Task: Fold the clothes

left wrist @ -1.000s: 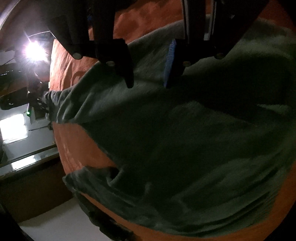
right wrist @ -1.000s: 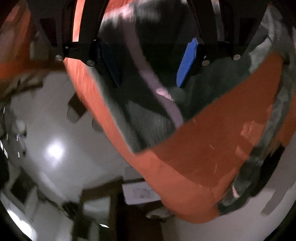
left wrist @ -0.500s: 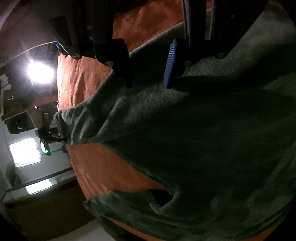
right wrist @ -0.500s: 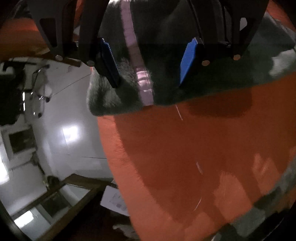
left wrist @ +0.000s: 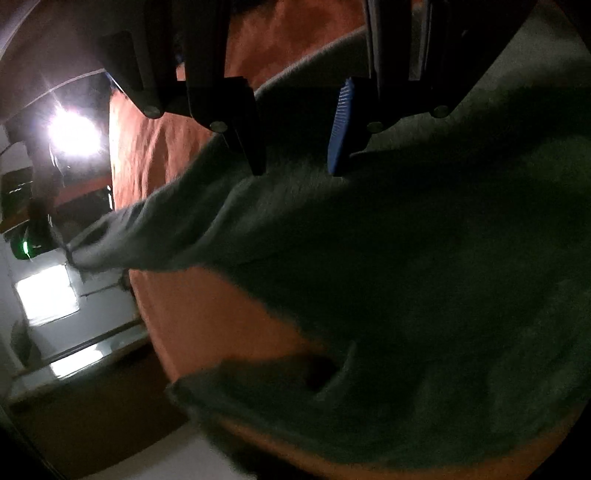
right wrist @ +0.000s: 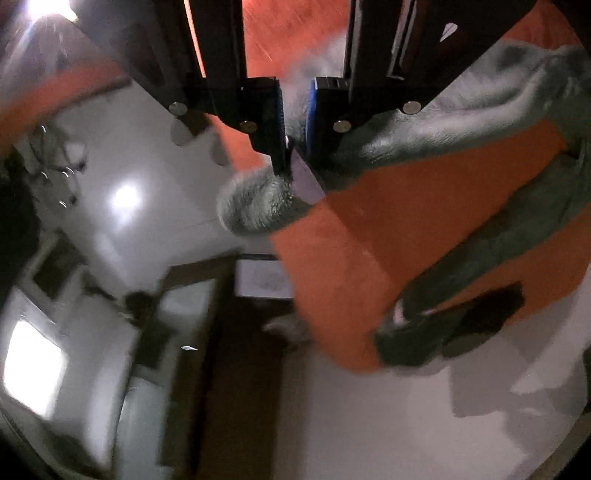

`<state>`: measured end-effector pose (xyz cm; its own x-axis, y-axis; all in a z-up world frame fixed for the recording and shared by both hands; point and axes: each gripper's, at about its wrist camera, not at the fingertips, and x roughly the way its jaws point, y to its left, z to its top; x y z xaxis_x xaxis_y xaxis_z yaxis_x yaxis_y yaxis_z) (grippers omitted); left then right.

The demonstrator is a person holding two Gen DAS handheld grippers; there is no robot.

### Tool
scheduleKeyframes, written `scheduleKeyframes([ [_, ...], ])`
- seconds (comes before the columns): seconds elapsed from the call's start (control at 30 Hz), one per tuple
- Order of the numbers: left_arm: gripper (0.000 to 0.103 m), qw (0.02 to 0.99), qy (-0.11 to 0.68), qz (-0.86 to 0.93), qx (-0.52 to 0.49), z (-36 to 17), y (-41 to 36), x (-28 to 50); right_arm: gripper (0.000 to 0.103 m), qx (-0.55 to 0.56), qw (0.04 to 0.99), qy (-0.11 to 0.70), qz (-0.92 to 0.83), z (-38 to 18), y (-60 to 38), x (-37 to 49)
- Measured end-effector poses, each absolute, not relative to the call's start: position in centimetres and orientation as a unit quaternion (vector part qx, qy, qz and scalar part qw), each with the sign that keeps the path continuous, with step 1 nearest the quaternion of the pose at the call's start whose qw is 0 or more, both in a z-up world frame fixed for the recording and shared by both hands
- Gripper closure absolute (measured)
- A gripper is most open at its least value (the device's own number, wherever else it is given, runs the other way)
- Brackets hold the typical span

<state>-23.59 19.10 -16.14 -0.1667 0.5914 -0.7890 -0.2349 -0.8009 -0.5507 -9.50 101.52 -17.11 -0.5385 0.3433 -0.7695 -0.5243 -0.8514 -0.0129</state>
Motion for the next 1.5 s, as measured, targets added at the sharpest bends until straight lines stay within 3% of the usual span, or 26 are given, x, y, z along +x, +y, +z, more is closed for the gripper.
scheduleKeyframes([
  [0.27, 0.067, 0.290, -0.176, 0.740, -0.581, -15.7, 19.5, -25.0, 0.093, -0.464, 0.261, 0.276, 0.800, -27.2, 106.7, 4.1],
  [0.4, 0.067, 0.289, -0.176, 0.733, -0.590, -16.0, 19.7, -24.8, 0.083, -0.481, 0.256, 0.365, 0.755, -30.8, 108.9, 7.3],
  [0.53, 0.067, 0.280, -0.180, 0.730, -0.597, -16.3, 18.9, -24.3, 0.075, -0.441, 0.265, 0.425, 0.745, -29.6, 108.8, 9.9],
  [0.57, 0.067, 0.275, -0.181, 0.731, -0.598, -16.4, 18.7, -24.1, 0.066, -0.423, 0.269, 0.433, 0.749, -28.9, 109.2, 10.2],
  [0.6, 0.066, 0.271, -0.186, 0.730, -0.599, -16.4, 18.3, -24.1, 0.046, -0.409, 0.270, 0.441, 0.752, -28.5, 109.8, 10.2],
  [0.67, 0.066, 0.260, -0.197, 0.729, -0.601, -16.6, 17.5, -24.2, 0.031, -0.386, 0.270, 0.476, 0.743, -28.7, 111.1, 9.8],
  [0.8, 0.066, 0.252, -0.212, 0.729, -0.600, -16.7, 16.6, -23.9, 0.031, -0.381, 0.282, 0.518, 0.712, -30.7, 111.2, 9.3],
  [0.9, 0.066, 0.251, -0.215, 0.725, -0.604, -17.1, 16.5, -23.5, 0.034, -0.393, 0.291, 0.507, 0.710, -31.9, 110.8, 8.2],
  [0.93, 0.066, 0.250, -0.215, 0.723, -0.607, -17.3, 16.7, -23.3, 0.042, -0.393, 0.293, 0.499, 0.715, -32.2, 110.8, 7.8],
  [0.97, 0.066, 0.248, -0.214, 0.722, -0.610, -17.4, 16.6, -23.2, 0.073, -0.390, 0.295, 0.492, 0.720, -32.1, 110.7, 7.5],
  [1.0, 0.065, 0.246, -0.215, 0.721, -0.611, -17.5, 16.6, -23.0, 0.093, -0.383, 0.298, 0.487, 0.726, -31.6, 110.6, 7.1],
  [1.1, 0.065, 0.241, -0.216, 0.722, -0.611, -17.6, 16.4, -22.8, 0.093, -0.327, 0.282, 0.470, 0.770, -27.9, 109.9, 6.9],
  [1.23, 0.065, 0.240, -0.223, 0.723, -0.608, -17.8, 16.2, -22.7, 0.093, -0.270, 0.257, 0.388, 0.843, -22.0, 108.1, 7.9],
  [1.33, 0.065, 0.245, -0.231, 0.718, -0.609, -18.2, 16.5, -22.8, 0.092, -0.306, 0.279, 0.411, 0.812, -25.0, 108.9, 9.0],
  [1.43, 0.065, 0.251, -0.234, 0.715, -0.609, -18.3, 16.8, -22.9, 0.091, -0.387, 0.318, 0.486, 0.716, -32.4, 110.2, 11.0],
  [1.5, 0.065, 0.256, -0.227, 0.718, -0.606, -18.1, 17.0, -23.0, 0.081, -0.385, 0.324, 0.534, 0.680, -34.4, 110.5, 12.7],
])
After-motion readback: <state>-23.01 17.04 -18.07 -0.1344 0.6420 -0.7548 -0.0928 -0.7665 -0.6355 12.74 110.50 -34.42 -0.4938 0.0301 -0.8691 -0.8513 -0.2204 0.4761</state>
